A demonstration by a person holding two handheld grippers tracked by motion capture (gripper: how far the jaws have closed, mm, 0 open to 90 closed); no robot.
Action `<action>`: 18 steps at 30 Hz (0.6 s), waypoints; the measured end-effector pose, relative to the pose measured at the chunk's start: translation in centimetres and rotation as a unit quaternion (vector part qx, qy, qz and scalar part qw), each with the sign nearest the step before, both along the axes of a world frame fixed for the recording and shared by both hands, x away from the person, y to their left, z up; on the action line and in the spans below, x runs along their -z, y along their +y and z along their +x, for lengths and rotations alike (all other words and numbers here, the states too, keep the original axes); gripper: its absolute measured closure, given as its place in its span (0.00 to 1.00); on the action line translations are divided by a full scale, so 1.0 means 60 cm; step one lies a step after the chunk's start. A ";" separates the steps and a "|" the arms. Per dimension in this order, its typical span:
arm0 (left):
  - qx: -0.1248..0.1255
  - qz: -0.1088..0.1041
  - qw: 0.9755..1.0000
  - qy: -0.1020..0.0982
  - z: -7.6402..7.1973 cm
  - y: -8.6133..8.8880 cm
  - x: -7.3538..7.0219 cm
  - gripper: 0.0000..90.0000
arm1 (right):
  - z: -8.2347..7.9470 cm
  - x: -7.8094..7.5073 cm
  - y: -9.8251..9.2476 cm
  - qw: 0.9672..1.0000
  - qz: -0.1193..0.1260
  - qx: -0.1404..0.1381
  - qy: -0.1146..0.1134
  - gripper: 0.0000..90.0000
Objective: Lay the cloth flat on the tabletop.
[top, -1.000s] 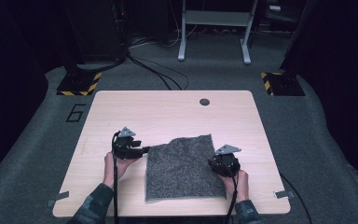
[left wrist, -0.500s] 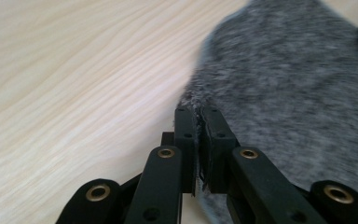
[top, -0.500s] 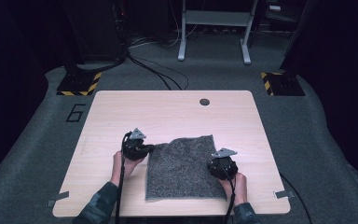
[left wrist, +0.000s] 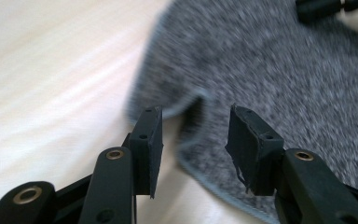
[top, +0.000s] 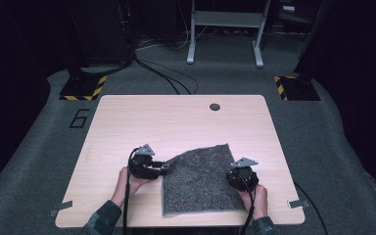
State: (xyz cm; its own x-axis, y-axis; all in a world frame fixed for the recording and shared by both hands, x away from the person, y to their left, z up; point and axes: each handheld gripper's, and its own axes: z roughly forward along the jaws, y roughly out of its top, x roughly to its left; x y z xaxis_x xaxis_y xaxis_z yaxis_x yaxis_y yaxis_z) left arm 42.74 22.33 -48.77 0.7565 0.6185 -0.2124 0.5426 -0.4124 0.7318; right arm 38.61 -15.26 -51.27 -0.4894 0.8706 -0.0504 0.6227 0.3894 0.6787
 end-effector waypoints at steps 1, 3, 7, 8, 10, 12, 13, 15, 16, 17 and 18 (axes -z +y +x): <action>-0.014 0.000 1.000 -0.008 0.004 0.007 -0.002 0.61 | -0.001 0.000 0.001 1.000 0.003 0.003 0.005 0.78; -0.033 -0.004 0.999 -0.004 0.014 0.018 -0.002 0.61 | -0.001 0.000 0.000 1.000 0.006 0.006 0.006 0.79; -0.049 0.016 0.999 0.001 0.032 0.017 0.012 0.61 | 0.000 0.002 -0.002 1.000 0.011 0.005 0.003 0.79; -0.046 0.019 0.999 0.005 0.035 0.011 0.018 0.61 | 0.000 0.002 -0.002 1.000 0.013 0.007 0.004 0.79; -0.044 0.028 0.999 0.003 0.039 0.002 0.025 0.60 | 0.001 0.002 -0.003 1.000 0.012 0.004 0.001 0.79; -0.038 0.035 0.999 0.001 0.040 -0.007 0.029 0.60 | 0.000 0.002 -0.004 1.000 0.012 0.001 0.000 0.79; -0.040 0.046 0.998 -0.001 0.039 -0.015 0.032 0.61 | 0.000 0.003 -0.003 1.000 0.013 0.002 -0.002 0.79; -0.036 0.069 0.997 -0.011 0.039 -0.024 0.036 0.64 | 0.000 0.003 -0.003 1.000 0.013 0.002 -0.003 0.79; -0.036 0.084 0.996 -0.014 0.038 -0.030 0.039 0.68 | 0.000 0.003 -0.003 1.000 0.013 0.003 -0.003 0.79; -0.035 0.096 0.994 -0.025 0.037 -0.034 0.040 0.71 | -0.001 0.003 -0.003 1.000 0.014 0.004 -0.003 0.79; -0.034 0.097 0.994 -0.029 0.037 -0.037 0.041 0.75 | -0.001 0.004 -0.003 1.000 0.016 0.004 -0.004 0.79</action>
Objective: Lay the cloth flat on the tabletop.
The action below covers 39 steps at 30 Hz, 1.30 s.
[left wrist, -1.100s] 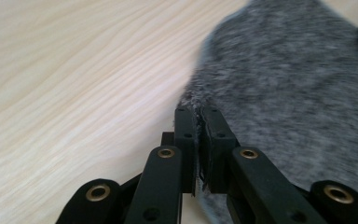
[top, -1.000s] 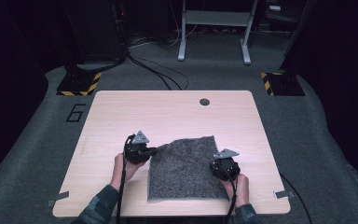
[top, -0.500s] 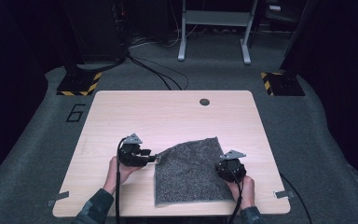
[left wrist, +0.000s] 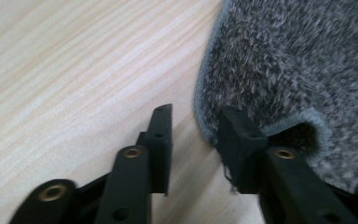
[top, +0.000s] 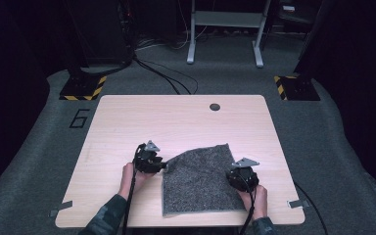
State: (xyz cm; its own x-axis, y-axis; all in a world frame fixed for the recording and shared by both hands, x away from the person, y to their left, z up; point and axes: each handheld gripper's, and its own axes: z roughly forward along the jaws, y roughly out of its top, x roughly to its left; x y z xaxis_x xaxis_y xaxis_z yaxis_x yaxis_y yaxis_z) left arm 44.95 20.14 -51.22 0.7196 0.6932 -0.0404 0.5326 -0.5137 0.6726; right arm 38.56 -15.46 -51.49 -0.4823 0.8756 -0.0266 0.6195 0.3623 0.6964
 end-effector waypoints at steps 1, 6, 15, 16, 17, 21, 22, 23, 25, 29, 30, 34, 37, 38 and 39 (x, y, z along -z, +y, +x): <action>0.003 0.002 1.000 0.003 0.000 -0.002 -0.001 0.79 | 0.000 0.000 0.000 1.000 0.000 0.000 0.001 0.79; 0.023 0.031 0.999 -0.015 -0.003 -0.015 -0.004 0.98 | -0.001 0.000 0.000 1.000 0.000 0.001 0.000 0.80; -0.013 0.037 0.998 -0.043 0.023 0.003 -0.013 0.99 | 0.000 -0.001 0.002 1.000 -0.003 0.002 0.002 0.80; -0.021 0.037 0.998 -0.048 0.030 0.007 -0.016 0.99 | 0.000 -0.001 0.002 1.000 -0.003 0.001 0.002 0.80; -0.031 0.034 0.998 -0.047 0.040 0.012 -0.020 0.99 | 0.002 -0.001 0.003 1.000 -0.006 0.002 0.001 0.80; -0.060 0.022 0.997 -0.047 0.065 0.022 -0.028 0.98 | 0.005 -0.002 0.010 1.000 -0.011 0.002 0.004 0.80; -0.074 0.013 0.996 -0.052 0.066 0.022 -0.031 0.95 | 0.006 -0.002 0.011 1.000 -0.013 0.000 -0.001 0.80; -0.078 0.009 0.996 -0.047 0.067 0.024 -0.035 0.87 | 0.007 -0.004 0.014 1.000 -0.013 0.001 0.009 0.80; -0.080 -0.006 0.996 -0.041 0.060 0.025 -0.042 0.70 | 0.011 -0.011 0.014 1.000 -0.018 -0.008 0.005 0.80; -0.059 -0.037 0.997 -0.025 0.028 0.012 -0.049 0.46 | 0.020 -0.034 0.010 1.000 0.005 -0.010 -0.005 0.80; -0.053 -0.048 0.997 -0.022 0.015 0.002 -0.046 0.43 | 0.022 -0.037 0.012 1.000 0.002 -0.012 -0.007 0.79; -0.012 -0.056 0.998 -0.006 -0.022 -0.027 -0.033 0.34 | 0.044 -0.033 0.024 0.999 -0.003 -0.033 -0.004 0.77; 0.004 -0.044 0.999 -0.001 -0.033 -0.039 -0.019 0.28 | 0.055 -0.026 0.030 0.999 -0.002 -0.036 0.005 0.76; 0.003 -0.043 0.999 0.002 -0.034 -0.041 -0.015 0.28 | 0.057 -0.024 0.031 0.999 -0.003 -0.035 0.008 0.76; 0.005 -0.042 0.999 0.003 -0.033 -0.040 -0.012 0.27 | 0.059 -0.023 0.032 0.999 -0.006 -0.037 0.009 0.76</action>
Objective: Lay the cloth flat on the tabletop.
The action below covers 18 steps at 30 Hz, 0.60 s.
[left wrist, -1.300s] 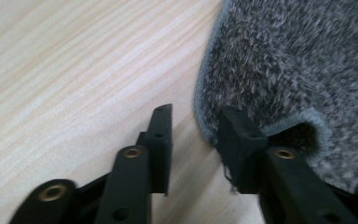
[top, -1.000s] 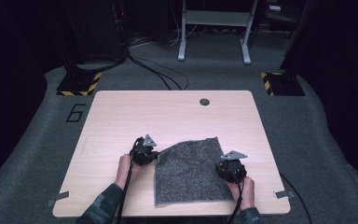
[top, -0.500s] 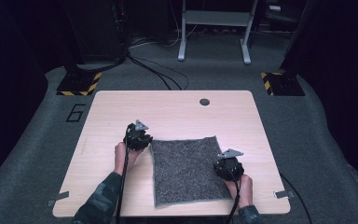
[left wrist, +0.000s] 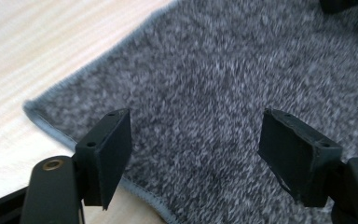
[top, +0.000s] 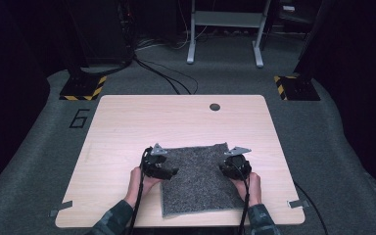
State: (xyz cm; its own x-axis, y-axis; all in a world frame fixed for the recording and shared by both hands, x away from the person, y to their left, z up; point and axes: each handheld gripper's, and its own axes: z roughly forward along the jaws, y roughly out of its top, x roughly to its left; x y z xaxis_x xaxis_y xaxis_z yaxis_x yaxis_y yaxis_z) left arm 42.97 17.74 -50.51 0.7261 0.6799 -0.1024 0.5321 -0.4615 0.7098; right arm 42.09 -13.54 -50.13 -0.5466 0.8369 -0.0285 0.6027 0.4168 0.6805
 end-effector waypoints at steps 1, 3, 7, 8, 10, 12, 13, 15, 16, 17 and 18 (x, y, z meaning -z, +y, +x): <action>-0.004 0.001 1.000 0.002 0.001 0.000 0.005 0.27 | 0.001 0.001 0.001 1.000 -0.001 0.002 0.001 0.75; -0.006 0.002 1.000 0.008 0.004 0.003 0.009 0.27 | 0.002 0.004 0.002 1.000 -0.003 0.007 0.005 0.74; -0.010 0.013 1.000 0.007 0.011 0.008 0.014 0.27 | 0.007 0.011 0.000 1.000 -0.007 0.016 0.015 0.71; -0.012 0.016 1.000 0.008 0.013 0.009 0.016 0.28 | 0.009 0.014 0.000 1.000 -0.010 0.018 0.016 0.71; -0.013 0.018 1.000 0.007 0.016 0.011 0.019 0.29 | 0.009 0.016 -0.001 1.000 -0.001 0.023 0.015 0.70; -0.015 0.022 1.000 0.002 0.018 0.011 0.020 0.30 | 0.011 0.016 -0.002 1.000 -0.001 0.026 0.015 0.69; -0.012 0.028 1.000 0.001 0.020 0.012 0.019 0.30 | 0.011 0.016 -0.001 0.999 0.001 0.029 0.017 0.68; -0.013 0.039 0.999 -0.008 0.022 0.009 0.019 0.30 | 0.014 0.017 -0.002 0.999 0.005 0.033 0.018 0.67; -0.017 0.035 0.999 -0.002 0.023 0.008 0.020 0.30 | 0.015 0.016 -0.001 0.999 0.008 0.039 0.021 0.66; -0.016 0.038 0.999 -0.005 0.027 0.008 0.020 0.30 | 0.016 0.017 0.000 0.999 0.007 0.039 0.018 0.66; -0.017 0.040 0.999 -0.006 0.032 0.010 0.019 0.30 | 0.017 0.017 0.002 0.999 0.008 0.042 0.018 0.65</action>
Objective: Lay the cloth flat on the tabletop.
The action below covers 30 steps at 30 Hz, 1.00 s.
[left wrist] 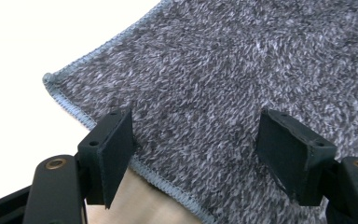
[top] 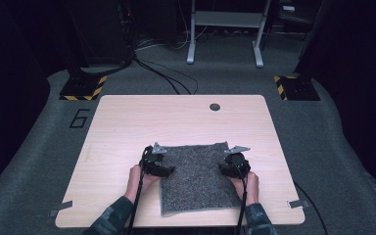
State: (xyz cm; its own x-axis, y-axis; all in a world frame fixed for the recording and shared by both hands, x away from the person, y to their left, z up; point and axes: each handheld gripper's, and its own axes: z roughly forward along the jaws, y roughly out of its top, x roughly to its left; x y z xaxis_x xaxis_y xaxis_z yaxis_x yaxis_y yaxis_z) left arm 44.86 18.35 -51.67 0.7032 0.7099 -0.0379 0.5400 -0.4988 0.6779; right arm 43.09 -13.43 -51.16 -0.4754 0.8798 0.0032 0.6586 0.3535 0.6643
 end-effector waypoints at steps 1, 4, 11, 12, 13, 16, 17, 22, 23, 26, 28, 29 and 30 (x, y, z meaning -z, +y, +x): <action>-0.002 -0.003 1.000 0.004 0.004 0.002 0.000 0.30 | 0.001 0.000 0.001 1.000 -0.002 0.002 0.000 0.65; -0.004 -0.008 1.000 -0.003 0.019 0.008 0.001 0.30 | 0.005 0.001 0.003 1.000 -0.003 0.005 -0.004 0.62; -0.011 -0.035 0.999 0.010 0.055 0.017 0.001 0.30 | 0.025 0.001 0.006 1.000 0.000 0.023 0.000 0.56; -0.012 -0.040 0.999 0.015 0.059 0.018 0.000 0.30 | 0.028 0.001 0.006 1.000 0.000 0.027 0.002 0.55; -0.014 -0.042 0.999 0.015 0.061 0.019 0.000 0.30 | 0.031 0.001 0.006 1.000 -0.002 0.027 0.000 0.54; -0.024 -0.059 0.998 0.016 0.063 0.026 -0.003 0.26 | 0.035 -0.001 0.008 1.000 -0.005 0.029 0.006 0.39; -0.025 -0.066 0.997 0.015 0.062 0.030 -0.005 0.24 | 0.034 -0.002 0.008 1.000 -0.004 0.026 0.004 0.36; -0.039 -0.081 0.996 0.007 0.060 0.049 -0.020 0.21 | 0.014 -0.018 0.016 1.000 0.005 0.007 -0.008 0.25; -0.042 -0.081 0.996 0.005 0.060 0.052 -0.022 0.20 | 0.008 -0.022 0.019 1.000 0.007 0.005 -0.015 0.22; -0.053 -0.092 0.994 0.009 0.062 0.062 -0.027 0.18 | -0.006 -0.032 0.033 1.000 0.006 -0.009 -0.026 0.18; -0.056 -0.093 0.994 0.007 0.063 0.065 -0.028 0.18 | -0.014 -0.037 0.042 0.999 0.005 -0.016 -0.030 0.18; -0.061 -0.095 0.994 0.006 0.063 0.067 -0.030 0.18 | -0.014 -0.037 0.042 0.999 0.005 -0.016 -0.030 0.18; -0.062 -0.095 0.994 0.004 0.065 0.070 -0.031 0.18 | -0.025 -0.041 0.053 0.999 0.011 -0.025 -0.033 0.18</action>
State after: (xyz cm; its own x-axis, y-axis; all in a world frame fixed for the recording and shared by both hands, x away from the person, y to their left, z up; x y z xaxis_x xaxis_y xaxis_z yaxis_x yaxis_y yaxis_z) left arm 48.74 22.56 -49.79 0.6094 0.7709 -0.1851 0.5955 -0.2909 0.7488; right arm 41.60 -10.26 -48.68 -0.5192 0.8546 -0.0109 0.5949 0.3706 0.7133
